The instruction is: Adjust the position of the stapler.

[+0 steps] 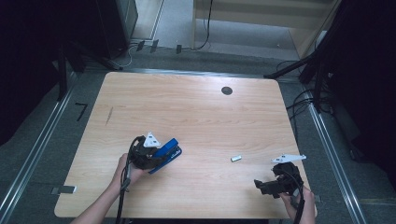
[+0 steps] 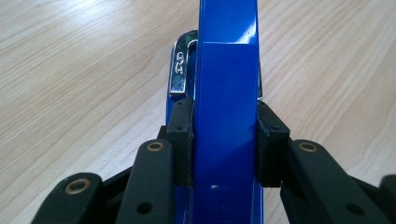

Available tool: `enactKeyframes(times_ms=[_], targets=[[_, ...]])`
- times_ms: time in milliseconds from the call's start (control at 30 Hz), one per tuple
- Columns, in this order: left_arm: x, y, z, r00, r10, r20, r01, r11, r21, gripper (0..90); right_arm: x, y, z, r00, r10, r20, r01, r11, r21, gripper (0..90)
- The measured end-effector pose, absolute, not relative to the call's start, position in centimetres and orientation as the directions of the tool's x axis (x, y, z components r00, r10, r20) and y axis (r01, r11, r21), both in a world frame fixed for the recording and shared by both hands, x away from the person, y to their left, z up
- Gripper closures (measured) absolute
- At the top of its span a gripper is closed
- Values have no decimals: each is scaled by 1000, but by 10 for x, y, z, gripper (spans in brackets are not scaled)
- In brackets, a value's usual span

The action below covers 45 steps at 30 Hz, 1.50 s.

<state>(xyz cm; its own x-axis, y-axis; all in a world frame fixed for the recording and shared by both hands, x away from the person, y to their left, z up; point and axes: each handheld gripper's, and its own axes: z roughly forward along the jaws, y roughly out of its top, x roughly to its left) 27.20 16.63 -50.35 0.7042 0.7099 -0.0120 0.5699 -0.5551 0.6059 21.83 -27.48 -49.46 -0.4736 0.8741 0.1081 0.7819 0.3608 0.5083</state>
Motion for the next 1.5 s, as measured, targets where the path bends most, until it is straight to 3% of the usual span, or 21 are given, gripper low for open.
enactKeyframes(times_ms=[1500], targets=[[251, 136, -504, 863, 504, -25, 418, -685, 596, 664, 216, -266, -499, -536, 841, 69, 755, 441, 486, 0]])
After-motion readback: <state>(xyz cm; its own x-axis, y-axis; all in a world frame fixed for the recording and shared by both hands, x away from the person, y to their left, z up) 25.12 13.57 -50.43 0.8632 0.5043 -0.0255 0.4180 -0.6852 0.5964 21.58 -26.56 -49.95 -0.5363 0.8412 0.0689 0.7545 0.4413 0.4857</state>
